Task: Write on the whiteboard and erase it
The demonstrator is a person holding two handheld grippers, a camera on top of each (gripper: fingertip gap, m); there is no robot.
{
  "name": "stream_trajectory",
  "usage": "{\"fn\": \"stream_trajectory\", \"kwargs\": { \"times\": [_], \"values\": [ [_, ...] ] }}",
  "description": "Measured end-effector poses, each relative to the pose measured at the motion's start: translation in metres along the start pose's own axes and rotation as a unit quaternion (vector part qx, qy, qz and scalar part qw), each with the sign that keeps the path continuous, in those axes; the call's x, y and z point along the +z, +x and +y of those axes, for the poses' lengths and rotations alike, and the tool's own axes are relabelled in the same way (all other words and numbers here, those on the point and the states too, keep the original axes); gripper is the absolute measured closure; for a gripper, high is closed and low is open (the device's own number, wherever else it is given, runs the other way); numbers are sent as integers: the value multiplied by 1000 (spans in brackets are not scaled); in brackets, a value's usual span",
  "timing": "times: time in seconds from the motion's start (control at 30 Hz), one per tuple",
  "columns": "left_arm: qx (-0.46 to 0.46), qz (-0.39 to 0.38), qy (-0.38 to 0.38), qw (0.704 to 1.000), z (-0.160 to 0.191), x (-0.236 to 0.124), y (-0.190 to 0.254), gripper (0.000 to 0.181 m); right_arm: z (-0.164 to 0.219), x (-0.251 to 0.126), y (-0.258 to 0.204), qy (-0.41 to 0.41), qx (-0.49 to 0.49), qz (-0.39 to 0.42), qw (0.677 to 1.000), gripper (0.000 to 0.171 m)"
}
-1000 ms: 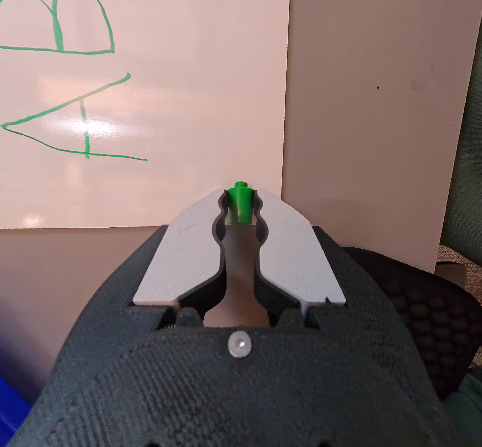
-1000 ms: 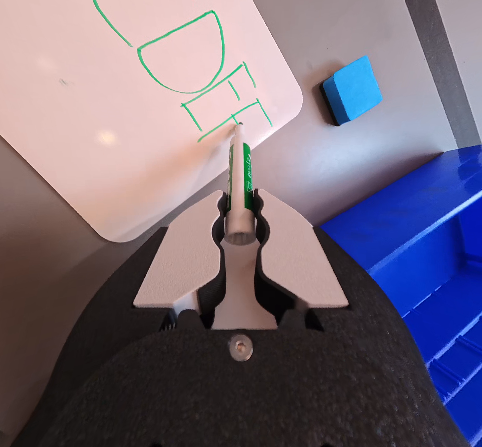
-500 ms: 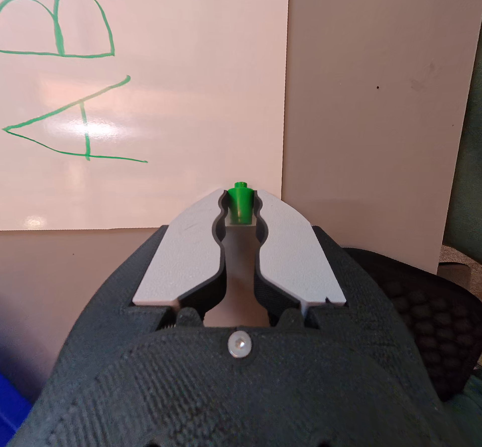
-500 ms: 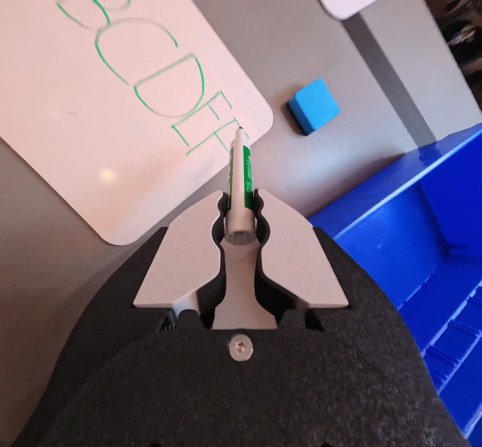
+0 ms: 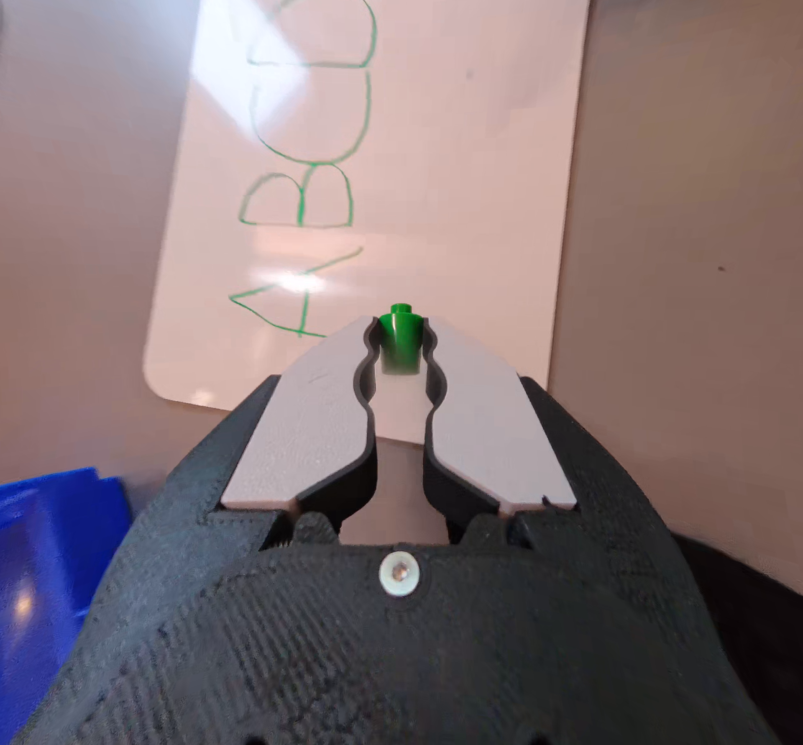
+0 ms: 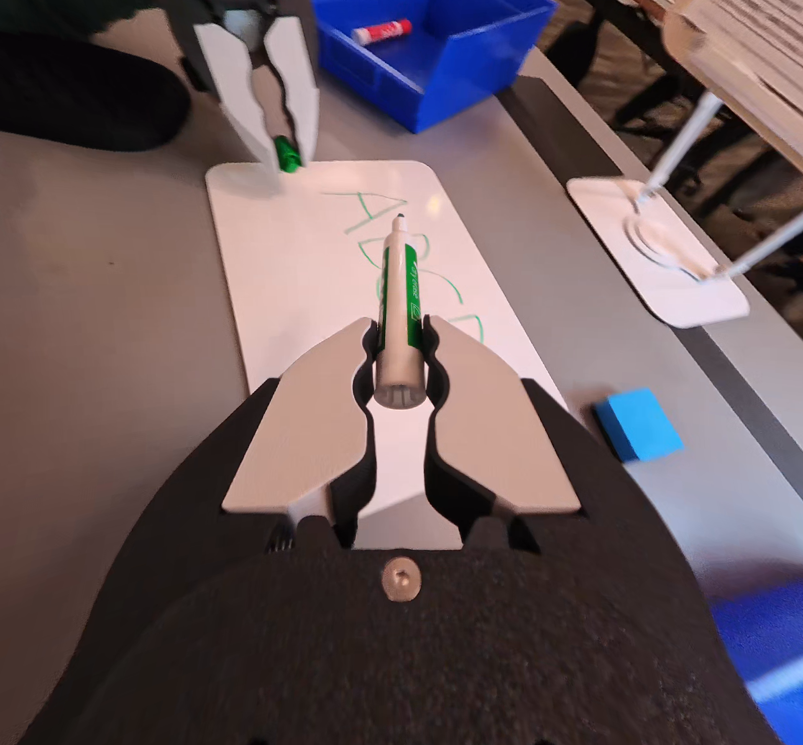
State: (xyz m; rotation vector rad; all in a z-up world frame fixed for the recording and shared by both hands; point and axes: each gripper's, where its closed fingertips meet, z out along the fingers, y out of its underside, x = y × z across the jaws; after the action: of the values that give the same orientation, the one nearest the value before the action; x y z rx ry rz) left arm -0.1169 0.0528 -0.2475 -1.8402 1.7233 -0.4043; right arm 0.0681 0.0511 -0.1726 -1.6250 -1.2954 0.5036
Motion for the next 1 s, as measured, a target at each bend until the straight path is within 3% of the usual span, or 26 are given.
{"fn": "stream_trajectory", "kwargs": {
  "times": [0.23,0.4,0.57,0.83,1.0],
  "values": [
    [45,-79,28,995,-35,1,0,162,-13,52,-43,18,-45,-95,994,151],
    [29,-97,82,991,-49,-3,2,162,-11,54,-52,39,-33,-112,992,151],
    [-90,-20,228,969,-62,-15,-3,162,-22,40,-46,78,-17,-98,992,151],
    [-239,96,433,864,-93,-55,-13,162,-29,32,-42,116,-10,-81,990,151],
    [-363,159,535,746,-100,-76,-26,163,-40,31,-44,153,9,-74,985,151]
  ]
}}
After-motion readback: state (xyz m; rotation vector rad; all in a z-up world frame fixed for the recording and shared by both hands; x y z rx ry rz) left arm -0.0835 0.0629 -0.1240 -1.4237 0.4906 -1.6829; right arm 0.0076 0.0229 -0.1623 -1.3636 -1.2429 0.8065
